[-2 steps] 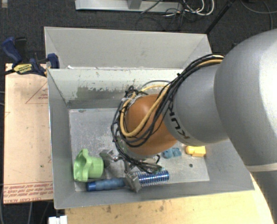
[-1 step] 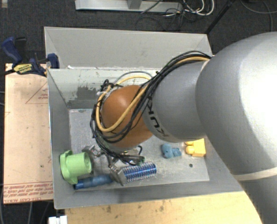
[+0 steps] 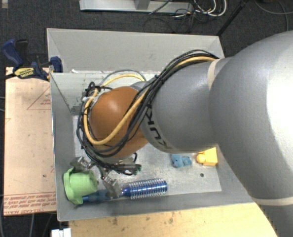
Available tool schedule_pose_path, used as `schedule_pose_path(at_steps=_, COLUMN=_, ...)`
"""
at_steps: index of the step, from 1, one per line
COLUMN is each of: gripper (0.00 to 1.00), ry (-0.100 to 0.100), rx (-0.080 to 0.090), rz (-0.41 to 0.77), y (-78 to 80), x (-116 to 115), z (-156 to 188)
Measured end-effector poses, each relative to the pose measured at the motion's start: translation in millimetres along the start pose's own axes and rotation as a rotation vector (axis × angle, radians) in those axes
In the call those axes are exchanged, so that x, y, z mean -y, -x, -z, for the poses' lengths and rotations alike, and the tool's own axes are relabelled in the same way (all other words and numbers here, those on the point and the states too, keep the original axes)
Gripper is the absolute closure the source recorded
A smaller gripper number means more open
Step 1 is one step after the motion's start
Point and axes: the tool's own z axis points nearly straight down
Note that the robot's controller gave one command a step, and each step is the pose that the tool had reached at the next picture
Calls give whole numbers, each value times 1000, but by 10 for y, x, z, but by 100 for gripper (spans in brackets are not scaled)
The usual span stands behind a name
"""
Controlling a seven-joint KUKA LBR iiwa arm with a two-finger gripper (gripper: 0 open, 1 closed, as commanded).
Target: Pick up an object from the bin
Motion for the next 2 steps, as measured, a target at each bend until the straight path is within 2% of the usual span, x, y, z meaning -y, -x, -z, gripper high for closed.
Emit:
schedule_pose_path(at_steps=1, gripper=0, ry=-9, rx=2, rz=-30, y=-51, x=23, z=-235)
schedule_pose_path(at_steps=2, gripper=100, ry=-10, rx=11, rz=-30, y=-33, x=24, z=-228)
